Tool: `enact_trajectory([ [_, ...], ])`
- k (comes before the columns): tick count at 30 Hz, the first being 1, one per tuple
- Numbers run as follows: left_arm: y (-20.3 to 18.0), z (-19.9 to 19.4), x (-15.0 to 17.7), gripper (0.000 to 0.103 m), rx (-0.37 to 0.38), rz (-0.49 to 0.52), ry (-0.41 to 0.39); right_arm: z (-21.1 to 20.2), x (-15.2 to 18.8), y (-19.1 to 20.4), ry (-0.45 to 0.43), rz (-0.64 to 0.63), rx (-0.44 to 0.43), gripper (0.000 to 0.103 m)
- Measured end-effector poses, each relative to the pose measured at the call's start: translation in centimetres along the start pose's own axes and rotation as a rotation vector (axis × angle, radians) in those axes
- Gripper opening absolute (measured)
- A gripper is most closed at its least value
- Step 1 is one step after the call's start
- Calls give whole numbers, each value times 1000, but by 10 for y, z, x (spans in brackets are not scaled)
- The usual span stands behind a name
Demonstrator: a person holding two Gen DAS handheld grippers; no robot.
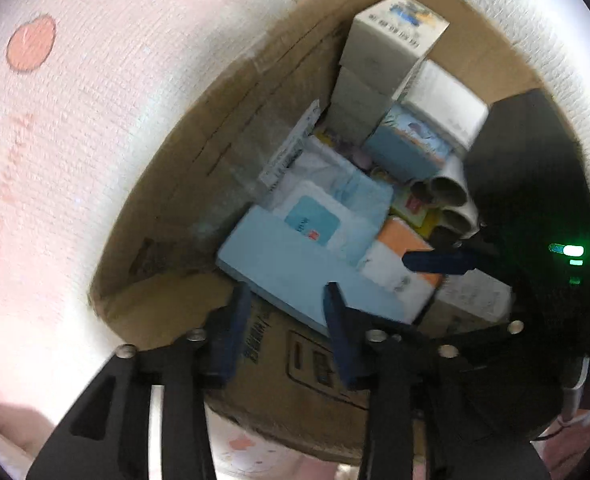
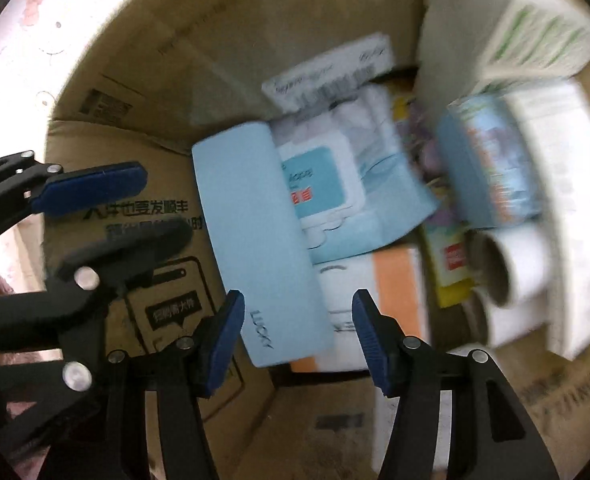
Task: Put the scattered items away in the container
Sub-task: 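Withdraw both grippers from the box toward the mat, then move both grippers down to the dark blue glasses case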
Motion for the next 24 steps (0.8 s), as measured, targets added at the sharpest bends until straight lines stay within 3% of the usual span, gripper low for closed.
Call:
enact_trajectory([
  [2,-4,-12,6,49,7,-2,-68,-21,8,3,-65,1,9,56],
  [5,-9,-41,20,52,-43,6,-233,-49,21,13,-190,-18,38,58],
  [7,-4,-56,29,54,-37,-2,-321,-68,38,25,-285,-45,76,61],
  [8,-4,-62,32,57,-29,-13,-360,-77,30,1,-308,-55,80,62],
  [9,-2,-69,39,58,-24,-30,-406,-86,37,11,-347,-71,75,63],
  [10,-1,-74,46,58,-29,-45,-447,-81,50,0,-363,-81,66,63],
  [18,29,-102,104,59,-118,-122,-699,-37,75,71,-515,-195,46,70],
  [24,68,-98,155,61,-105,-242,-798,-1,77,111,-555,-277,-8,70],
])
Point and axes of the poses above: each gripper's, at about its wrist camera, not at the fingertips, and z roughly the way its jaws point, y to its left, x to its underside, the point moved 6 cm from there along z, roughly the way its jaws point, and after that the axes turned 7 degrees about z, right-handed, at the moved point
